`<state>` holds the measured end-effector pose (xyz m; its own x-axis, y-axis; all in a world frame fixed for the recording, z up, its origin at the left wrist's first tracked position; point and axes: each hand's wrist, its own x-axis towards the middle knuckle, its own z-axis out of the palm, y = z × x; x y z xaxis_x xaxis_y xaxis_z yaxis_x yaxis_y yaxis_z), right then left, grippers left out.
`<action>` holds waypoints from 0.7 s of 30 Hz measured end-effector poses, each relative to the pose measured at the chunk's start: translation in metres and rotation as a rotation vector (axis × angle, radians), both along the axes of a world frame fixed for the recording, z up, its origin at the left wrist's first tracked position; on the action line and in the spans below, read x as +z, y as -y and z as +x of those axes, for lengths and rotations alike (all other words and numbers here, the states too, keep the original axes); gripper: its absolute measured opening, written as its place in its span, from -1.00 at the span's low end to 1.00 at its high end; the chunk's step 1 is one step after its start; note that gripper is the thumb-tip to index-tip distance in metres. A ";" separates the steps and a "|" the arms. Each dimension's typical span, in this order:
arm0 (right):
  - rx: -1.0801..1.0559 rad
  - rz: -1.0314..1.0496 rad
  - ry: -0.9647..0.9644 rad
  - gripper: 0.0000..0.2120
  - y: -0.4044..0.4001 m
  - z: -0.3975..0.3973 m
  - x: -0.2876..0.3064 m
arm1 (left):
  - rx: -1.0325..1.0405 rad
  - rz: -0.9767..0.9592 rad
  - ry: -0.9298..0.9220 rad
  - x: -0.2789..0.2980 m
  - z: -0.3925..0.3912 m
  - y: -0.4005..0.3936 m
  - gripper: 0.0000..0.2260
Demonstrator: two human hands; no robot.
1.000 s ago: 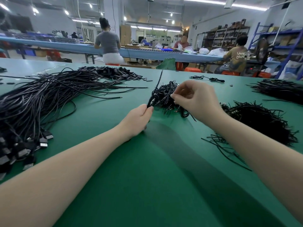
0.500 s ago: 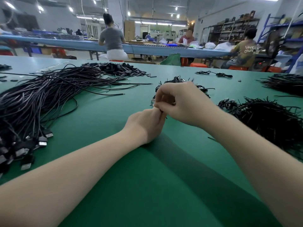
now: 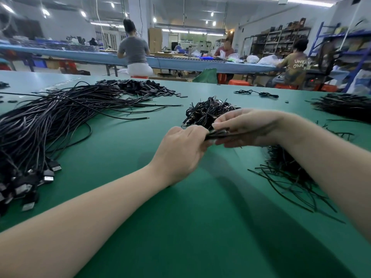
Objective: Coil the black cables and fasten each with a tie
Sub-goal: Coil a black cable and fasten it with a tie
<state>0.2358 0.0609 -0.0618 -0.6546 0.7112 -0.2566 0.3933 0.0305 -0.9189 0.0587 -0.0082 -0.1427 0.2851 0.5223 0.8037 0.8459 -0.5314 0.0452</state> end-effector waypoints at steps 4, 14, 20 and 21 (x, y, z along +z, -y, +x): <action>-0.232 -0.185 -0.427 -0.93 0.014 -0.027 -0.043 | -0.076 -0.232 0.461 -0.006 0.001 -0.005 -0.79; -0.516 -0.148 -0.813 -0.88 0.023 -0.053 -0.086 | -0.155 -0.528 0.809 -0.009 0.000 -0.019 -0.89; -0.510 -0.110 -0.839 -0.81 0.024 -0.054 -0.089 | -0.236 -0.624 0.944 -0.007 0.000 -0.020 -0.84; -0.515 -0.113 -0.841 -0.81 0.024 -0.054 -0.089 | -0.249 -0.641 0.967 -0.006 0.001 -0.019 -0.82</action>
<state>0.1818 0.0371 -0.1508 -0.2726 0.9599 0.0658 -0.4471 -0.0658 -0.8921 0.0598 0.0108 -0.1488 -0.1466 0.9240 0.3531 0.1908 -0.3238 0.9267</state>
